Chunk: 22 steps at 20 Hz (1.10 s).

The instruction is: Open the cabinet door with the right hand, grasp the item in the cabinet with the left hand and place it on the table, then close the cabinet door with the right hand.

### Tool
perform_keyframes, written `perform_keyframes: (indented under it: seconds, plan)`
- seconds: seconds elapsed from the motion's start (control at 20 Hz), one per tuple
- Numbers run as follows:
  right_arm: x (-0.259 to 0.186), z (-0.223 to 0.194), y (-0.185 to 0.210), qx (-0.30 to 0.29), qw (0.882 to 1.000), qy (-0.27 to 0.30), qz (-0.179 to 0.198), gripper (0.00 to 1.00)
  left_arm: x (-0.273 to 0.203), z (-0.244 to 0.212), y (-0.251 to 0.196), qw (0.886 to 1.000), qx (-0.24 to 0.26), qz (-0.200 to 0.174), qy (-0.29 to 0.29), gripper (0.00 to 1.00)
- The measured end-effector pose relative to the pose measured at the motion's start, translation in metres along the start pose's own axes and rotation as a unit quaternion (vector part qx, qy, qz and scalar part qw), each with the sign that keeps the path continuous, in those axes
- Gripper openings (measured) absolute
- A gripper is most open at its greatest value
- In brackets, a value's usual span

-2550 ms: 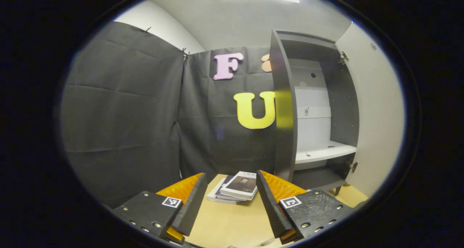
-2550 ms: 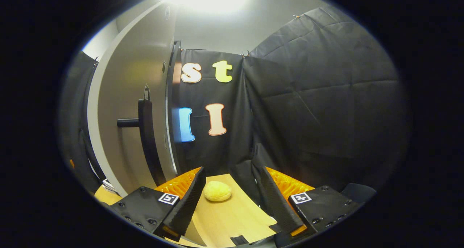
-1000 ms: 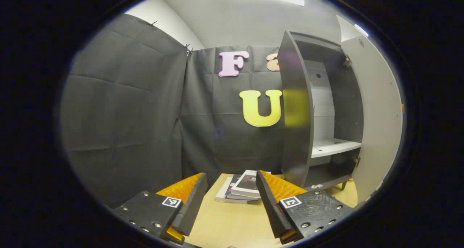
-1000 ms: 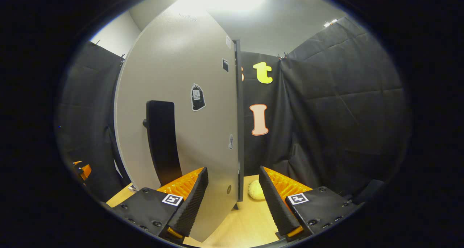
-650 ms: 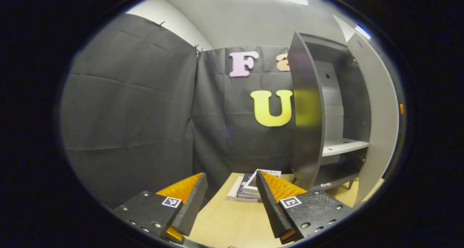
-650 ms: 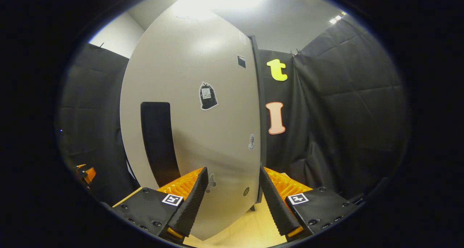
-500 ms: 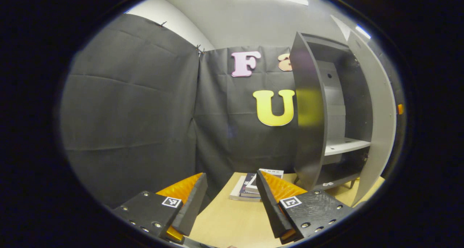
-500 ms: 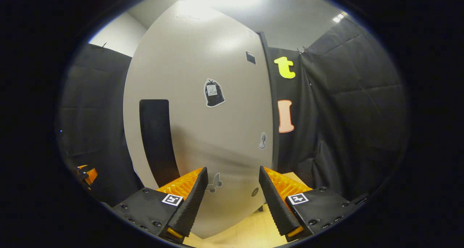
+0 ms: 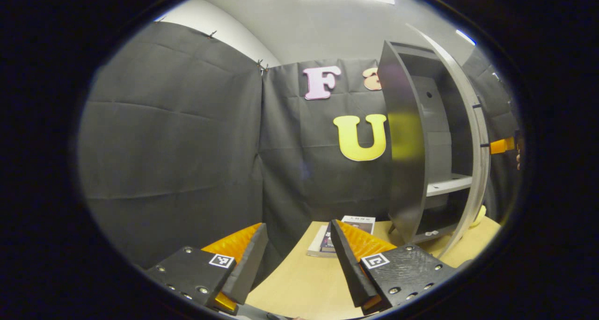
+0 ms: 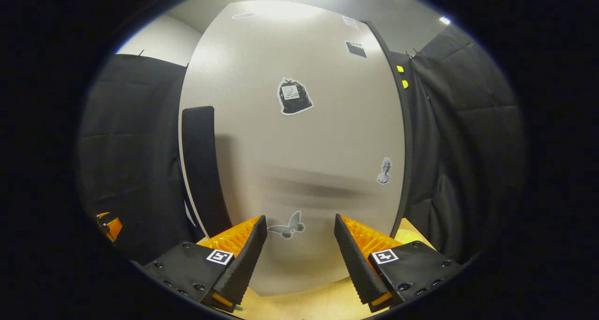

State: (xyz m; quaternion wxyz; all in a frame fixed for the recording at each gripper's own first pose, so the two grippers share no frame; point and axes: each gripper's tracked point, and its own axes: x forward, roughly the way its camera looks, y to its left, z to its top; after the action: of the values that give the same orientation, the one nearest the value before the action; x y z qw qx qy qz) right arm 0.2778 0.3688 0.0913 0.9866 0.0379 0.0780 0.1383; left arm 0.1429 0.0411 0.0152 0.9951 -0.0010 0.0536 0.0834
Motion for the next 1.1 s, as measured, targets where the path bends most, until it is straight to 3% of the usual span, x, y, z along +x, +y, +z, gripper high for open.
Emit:
perform_keyframes:
  seconds: [0.2, 0.25, 0.35, 0.65, 0.75, 0.8, 1.1]
  plan:
    - [0.029, -0.001, 0.002, -0.009, 1.0, -0.004, -0.011, 0.9, -0.003, 0.0, 0.003, 1.0, 0.0, 0.013, 0.003, 0.81]
    - [0.025, -0.003, 0.003, -0.006, 1.0, -0.001, -0.008, 0.86, -0.004, -0.001, 0.004, 1.0, -0.001, 0.014, 0.003, 0.81]
    - [0.026, -0.002, 0.002, -0.007, 1.0, -0.003, -0.007, 0.91, -0.006, -0.001, 0.005, 1.0, 0.001, 0.018, 0.006, 0.81]
    - [0.033, -0.002, 0.002, -0.01, 1.0, -0.015, -0.005, 0.91, -0.004, 0.002, 0.008, 1.0, 0.008, 0.024, -0.003, 0.81]
    - [0.032, -0.002, 0.001, -0.004, 1.0, -0.013, 0.001, 0.86, -0.005, 0.002, 0.005, 1.0, 0.007, 0.023, -0.005, 0.81]
    - [0.032, -0.003, 0.001, -0.002, 1.0, -0.011, 0.005, 0.92, -0.008, 0.002, 0.001, 1.0, 0.007, 0.021, -0.005, 0.81]
    - [0.001, -0.004, -0.019, -0.006, 1.0, -0.02, 0.015, 0.96, -0.01, 0.009, -0.014, 1.0, 0.02, -0.006, -0.02, 0.81]
